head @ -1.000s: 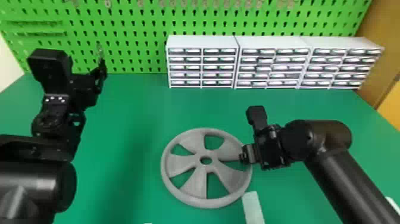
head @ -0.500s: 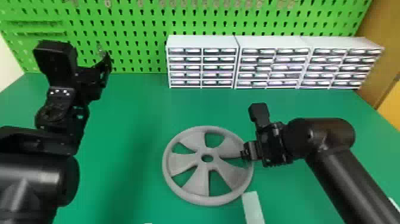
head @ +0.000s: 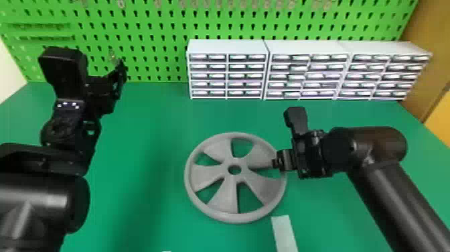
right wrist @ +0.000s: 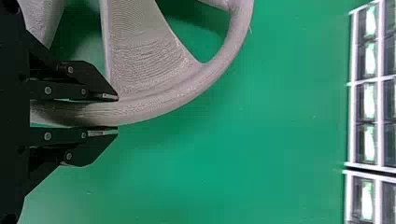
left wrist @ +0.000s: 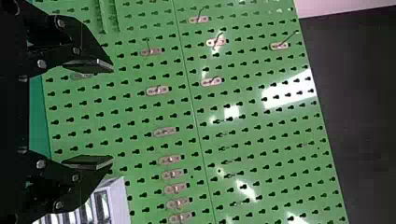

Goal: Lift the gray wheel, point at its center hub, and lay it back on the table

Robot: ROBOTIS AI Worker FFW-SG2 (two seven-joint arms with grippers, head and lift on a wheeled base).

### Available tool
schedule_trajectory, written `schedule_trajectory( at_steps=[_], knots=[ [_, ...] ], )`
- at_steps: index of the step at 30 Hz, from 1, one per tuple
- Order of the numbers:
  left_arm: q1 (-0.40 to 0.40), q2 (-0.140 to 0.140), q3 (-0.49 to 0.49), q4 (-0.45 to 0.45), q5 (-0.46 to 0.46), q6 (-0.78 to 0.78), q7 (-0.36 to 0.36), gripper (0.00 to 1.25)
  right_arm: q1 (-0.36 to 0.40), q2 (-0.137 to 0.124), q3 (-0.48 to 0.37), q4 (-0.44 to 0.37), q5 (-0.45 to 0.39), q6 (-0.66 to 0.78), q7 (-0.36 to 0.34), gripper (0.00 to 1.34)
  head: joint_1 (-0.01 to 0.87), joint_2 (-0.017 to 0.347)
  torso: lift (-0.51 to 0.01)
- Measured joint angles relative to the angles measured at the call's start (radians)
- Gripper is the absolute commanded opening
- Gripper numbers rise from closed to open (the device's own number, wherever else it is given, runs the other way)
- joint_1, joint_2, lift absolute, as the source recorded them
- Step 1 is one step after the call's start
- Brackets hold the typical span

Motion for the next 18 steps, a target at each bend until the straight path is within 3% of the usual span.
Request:
schedule_trajectory(
  at_steps=[6,18],
  knots=[
    [0.002,0.000,0.000,0.000,0.000,0.000,0.000,0.70,0.004,0.003,-0.016,-0.012,0.056,-0.035,0.052,0.13,0.692,0.048,-0.096],
    [0.012,0.000,-0.008,0.000,0.001,0.000,0.014,0.70,0.026,0.015,-0.070,-0.046,0.116,-0.082,0.063,0.12,0.692,0.048,-0.096]
  ],
)
